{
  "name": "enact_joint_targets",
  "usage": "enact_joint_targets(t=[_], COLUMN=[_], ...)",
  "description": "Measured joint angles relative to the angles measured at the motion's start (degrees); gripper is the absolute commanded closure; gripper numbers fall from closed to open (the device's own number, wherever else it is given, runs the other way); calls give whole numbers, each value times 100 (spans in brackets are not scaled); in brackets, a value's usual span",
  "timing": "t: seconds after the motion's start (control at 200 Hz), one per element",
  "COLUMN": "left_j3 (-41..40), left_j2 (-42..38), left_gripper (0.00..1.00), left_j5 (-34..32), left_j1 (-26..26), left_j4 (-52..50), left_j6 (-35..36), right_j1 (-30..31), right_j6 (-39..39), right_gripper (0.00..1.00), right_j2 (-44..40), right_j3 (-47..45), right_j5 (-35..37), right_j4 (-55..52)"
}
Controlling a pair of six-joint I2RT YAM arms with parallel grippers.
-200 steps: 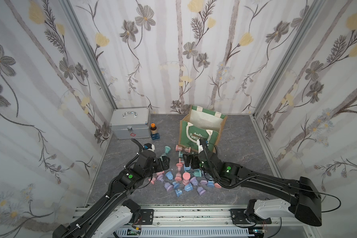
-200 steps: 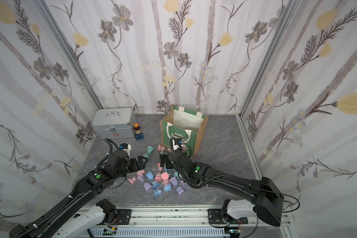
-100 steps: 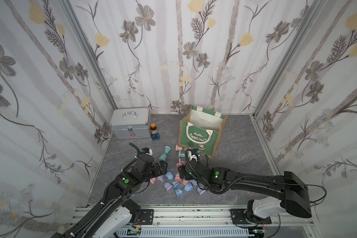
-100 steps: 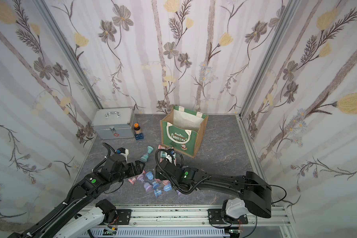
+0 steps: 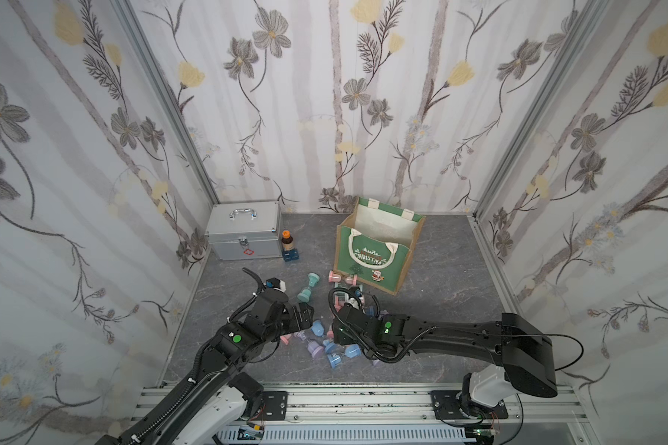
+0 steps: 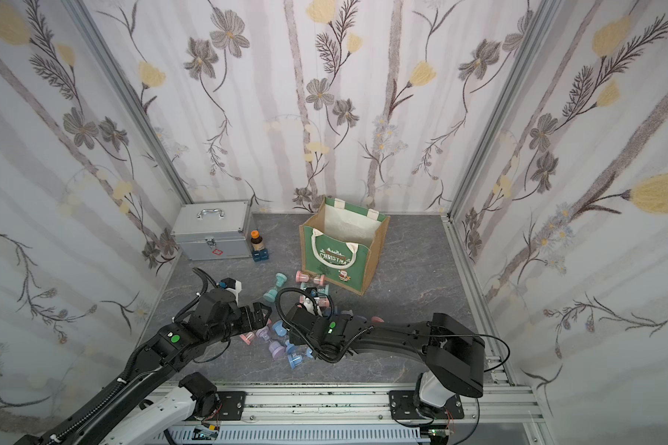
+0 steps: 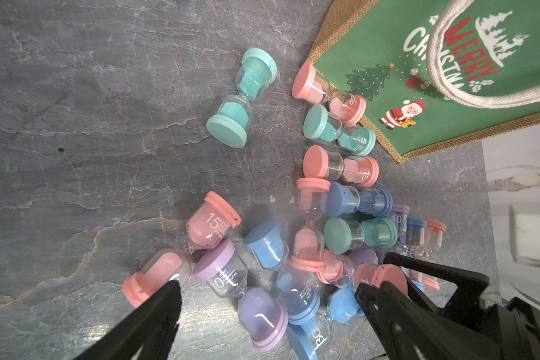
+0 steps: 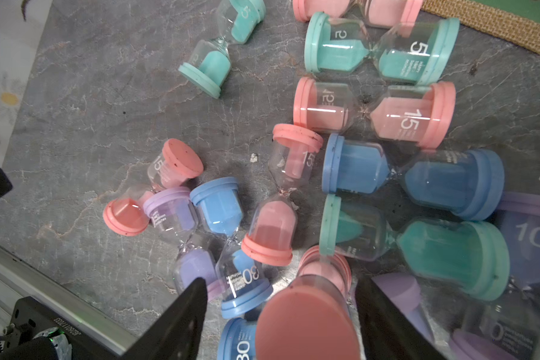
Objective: Put the hourglass into the canvas bag
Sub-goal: Pick up the hourglass from the center of the board.
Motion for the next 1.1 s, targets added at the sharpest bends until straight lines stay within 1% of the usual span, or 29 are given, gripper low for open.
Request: enact_joint_targets(t=[0.225, 0.46, 0.61, 0.724, 0.944, 1.099], left_j3=[-22, -20, -20, -20, 26, 79], left_j2=[-2, -2, 0, -2, -15, -20], left_gripper=[0, 0, 0, 0, 0, 0], left_j5=[20, 39, 103, 129, 151, 146], left_j1=[0, 0, 0, 0, 0, 0], left_j4=[-15, -15, -15, -15, -17, -17], left_j6=[0, 0, 2, 0, 0, 2], right_j1=[0, -4, -4, -4, -2, 2], right_j6=[15, 11, -7, -28, -35, -81], right_gripper=[38, 49, 51, 57, 67, 69], right_j2=[205, 321, 367, 433, 398, 205], right_j3=[131, 251, 273, 284, 374, 457], right_j5=[-24, -13, -13, -13, 9, 92], right_j4=[-219, -289, -385, -494, -560, -662])
